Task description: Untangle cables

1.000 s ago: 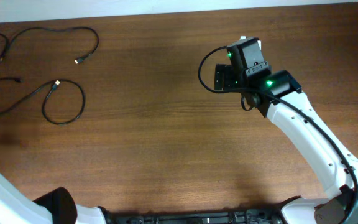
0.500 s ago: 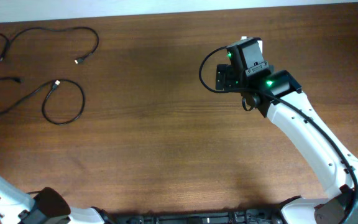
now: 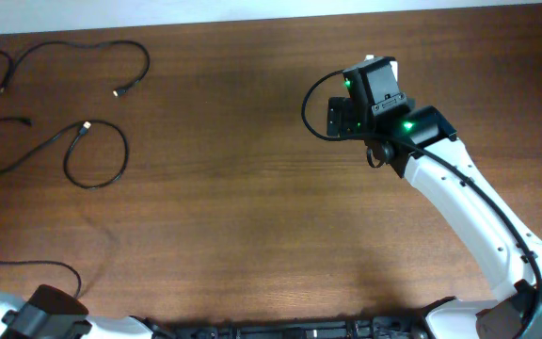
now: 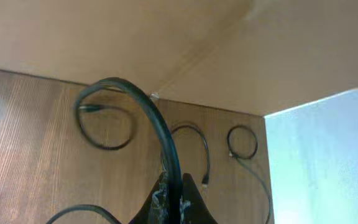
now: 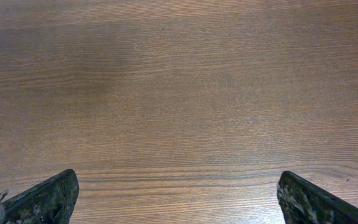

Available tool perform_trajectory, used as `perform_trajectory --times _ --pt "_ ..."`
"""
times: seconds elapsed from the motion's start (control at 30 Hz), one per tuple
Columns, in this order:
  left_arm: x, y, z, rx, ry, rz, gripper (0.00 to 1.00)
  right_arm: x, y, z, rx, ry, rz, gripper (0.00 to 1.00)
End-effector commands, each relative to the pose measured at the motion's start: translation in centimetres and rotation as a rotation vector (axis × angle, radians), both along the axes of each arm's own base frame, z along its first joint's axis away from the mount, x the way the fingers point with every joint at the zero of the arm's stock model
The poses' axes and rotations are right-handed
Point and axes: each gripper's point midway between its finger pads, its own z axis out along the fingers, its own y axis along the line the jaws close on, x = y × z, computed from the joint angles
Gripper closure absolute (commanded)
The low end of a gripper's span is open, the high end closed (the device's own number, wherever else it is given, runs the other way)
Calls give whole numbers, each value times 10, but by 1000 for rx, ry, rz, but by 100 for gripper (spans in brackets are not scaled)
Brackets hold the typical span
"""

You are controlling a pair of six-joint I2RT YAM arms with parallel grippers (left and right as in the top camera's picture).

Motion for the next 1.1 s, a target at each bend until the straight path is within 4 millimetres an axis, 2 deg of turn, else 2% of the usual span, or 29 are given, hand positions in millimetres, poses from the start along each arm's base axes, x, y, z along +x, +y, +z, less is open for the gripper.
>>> perform_trajectory --times 0.0,0.13,0.23,0.3,0.47,0.63,0.67,0.73,0.9,1.0,1.07 --pt "9 8 -11 -9 21 -56 100 -1 -3 -5 -14 8 -14 0" --pt "18 11 -11 -19 -23 -97 100 -1 -3 -4 -13 5 -14 0" --pt "14 8 -17 -7 67 -171 100 -1 -2 -4 -9 7 -11 0" --pt "5 2 -27 -43 114 -164 100 -1 -2 -4 -10 6 -12 0" --pt "-13 -26 -64 -231 222 -170 100 5 -1 0 1 -22 -12 0" --pt "-12 -24 -92 -332 251 -139 100 6 0 1 4 -28 -12 0" --pt "-11 -22 -101 -354 264 -139 100 6 0 1 4 -28 -12 0" --pt "-9 -20 -132 -447 318 -142 100 6 0 1 4 -29 -12 0" --pt "-13 -25 -195 -660 441 -144 100 6 0 1 4 -29 -12 0" --pt "-8 -24 -220 -727 458 -154 100 6 0 1 4 -29 -12 0" --pt "11 -21 -232 -727 413 -284 100 7 0 1 5 -32 -12 0"
